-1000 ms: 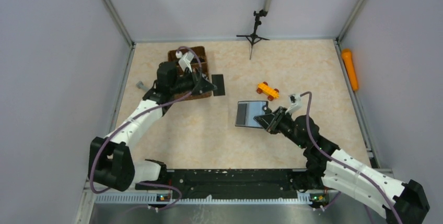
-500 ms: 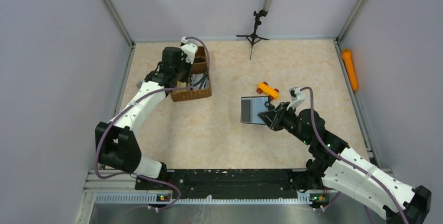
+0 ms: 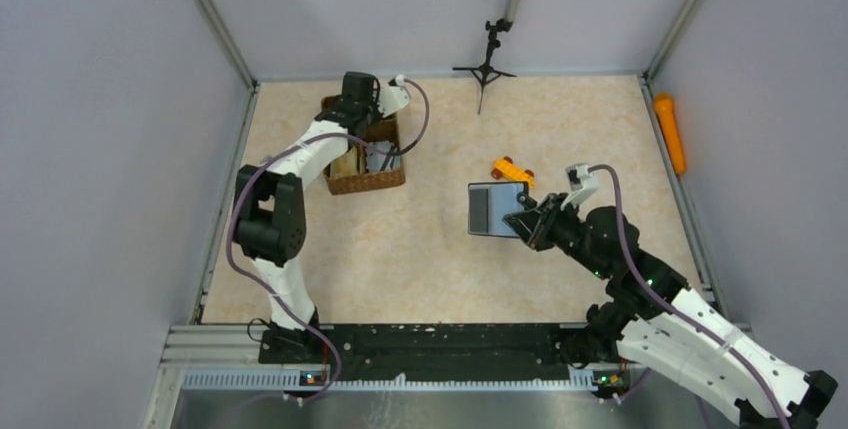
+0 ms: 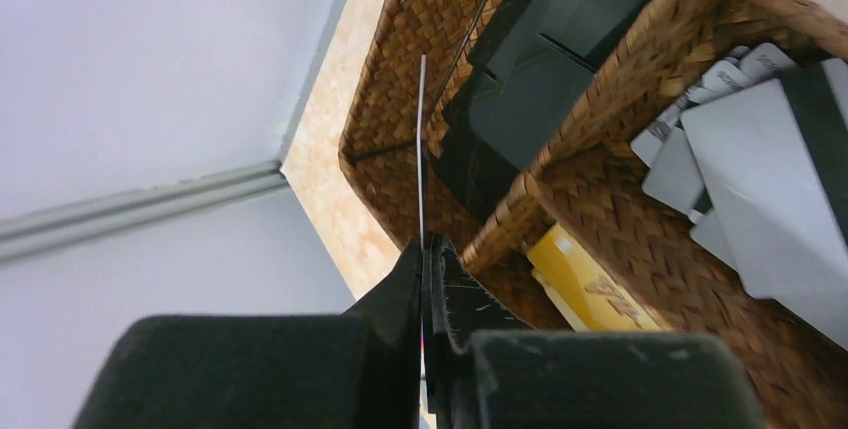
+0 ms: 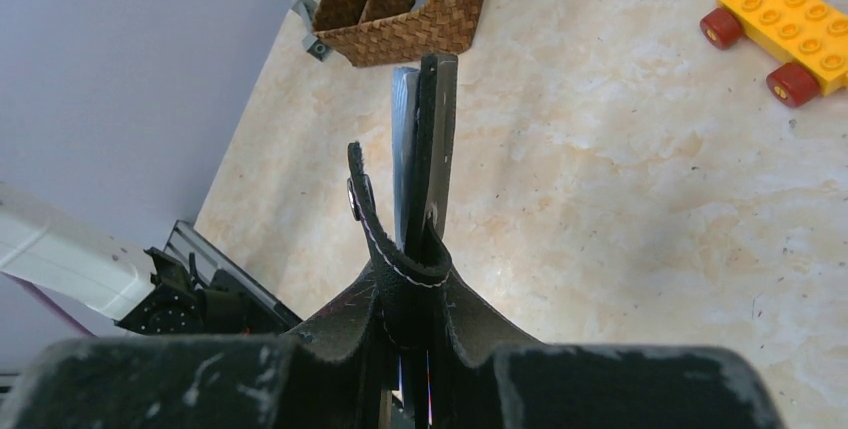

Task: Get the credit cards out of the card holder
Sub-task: Place the credit card in the storage box.

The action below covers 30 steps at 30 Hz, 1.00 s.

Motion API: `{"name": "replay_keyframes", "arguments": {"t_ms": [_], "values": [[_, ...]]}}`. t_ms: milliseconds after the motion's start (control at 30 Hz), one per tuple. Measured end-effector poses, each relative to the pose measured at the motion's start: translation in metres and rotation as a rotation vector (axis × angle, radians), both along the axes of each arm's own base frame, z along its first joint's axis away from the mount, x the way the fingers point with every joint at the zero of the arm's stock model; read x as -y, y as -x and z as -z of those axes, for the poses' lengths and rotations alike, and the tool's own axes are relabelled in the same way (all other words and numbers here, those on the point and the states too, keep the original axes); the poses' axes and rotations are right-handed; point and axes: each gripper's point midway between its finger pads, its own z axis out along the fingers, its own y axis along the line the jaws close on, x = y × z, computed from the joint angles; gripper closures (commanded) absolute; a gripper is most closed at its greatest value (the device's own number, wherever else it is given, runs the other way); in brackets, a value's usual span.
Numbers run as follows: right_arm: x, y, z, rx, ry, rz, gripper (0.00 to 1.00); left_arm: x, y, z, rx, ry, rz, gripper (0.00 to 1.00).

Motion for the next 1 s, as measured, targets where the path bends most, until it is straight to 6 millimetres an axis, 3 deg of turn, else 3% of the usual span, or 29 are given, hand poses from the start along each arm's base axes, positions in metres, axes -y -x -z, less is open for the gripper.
{"name": "replay_keyframes", "arguments": {"t_ms": [233, 533, 800, 833, 933, 1000], "values": [[0.004, -0.001, 0.002, -0.003, 0.025, 0.015, 1.0, 0.003, -0.033, 0.023, -0.036, -0.119, 0.066, 1.0], [0.002, -0.003, 0.01, -0.023, 0.048, 0.015, 1.0, 0.001, -0.052, 0.039, -0.062, -0.215, 0.165, 1.0], [-0.002, -0.007, 0.023, -0.062, 0.085, 0.014, 1.0, -0.016, -0.063, 0.069, -0.109, -0.278, 0.21, 1.0], [-0.002, -0.007, 0.024, -0.063, 0.087, 0.014, 1.0, -0.017, -0.066, 0.071, -0.103, -0.284, 0.212, 0.99], [-0.002, -0.007, 0.025, -0.066, 0.087, 0.014, 1.0, -0.018, -0.073, 0.074, -0.085, -0.301, 0.224, 0.74], [-0.002, -0.007, 0.024, -0.065, 0.086, 0.013, 1.0, -0.018, -0.078, 0.071, -0.061, -0.307, 0.228, 0.65]]}}
